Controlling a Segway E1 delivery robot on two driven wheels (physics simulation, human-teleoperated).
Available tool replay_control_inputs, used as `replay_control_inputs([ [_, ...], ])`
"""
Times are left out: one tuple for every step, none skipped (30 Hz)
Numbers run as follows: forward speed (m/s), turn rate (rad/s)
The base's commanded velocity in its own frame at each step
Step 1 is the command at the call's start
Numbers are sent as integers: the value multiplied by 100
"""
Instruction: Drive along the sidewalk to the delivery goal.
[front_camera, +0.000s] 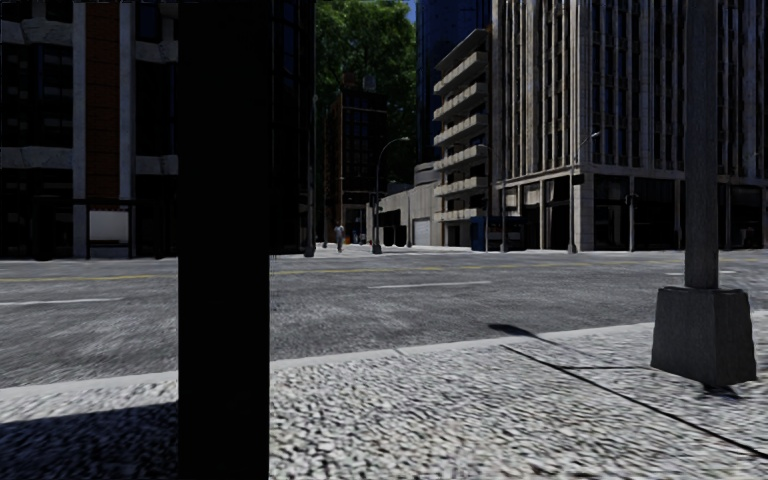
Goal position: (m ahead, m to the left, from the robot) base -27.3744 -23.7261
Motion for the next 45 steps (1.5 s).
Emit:
replay_control_inputs([
  [0,-120],
  [0,-120],
  [0,-120],
  [0,-120],
  [0,-120],
  [0,-120],
  [0,-120],
  [0,-120],
  [0,-120],
  [0,-120],
  [0,-120],
  [0,-120],
  [0,-120],
  [0,-120],
  [0,-120],
  [0,-120],
  [0,-120],
  [0,-120],
  [0,-120],
  [0,-120],
  [0,-120],
  [0,-120],
  [0,-120],
  [0,-119],
  [0,-106],
  [0,-64],
  [0,-61],
  [0,-61],
  [0,-59],
  [0,-47],
  [0,-2],
  [0,0],
  [0,0],
  [0,0],
  [0,0],
  [0,0],
  [0,0],
  [0,0],
  [0,0],
  [123,0],
  [156,0],
  [169,0],
  [180,0],
  [181,0],
  [181,0],
])
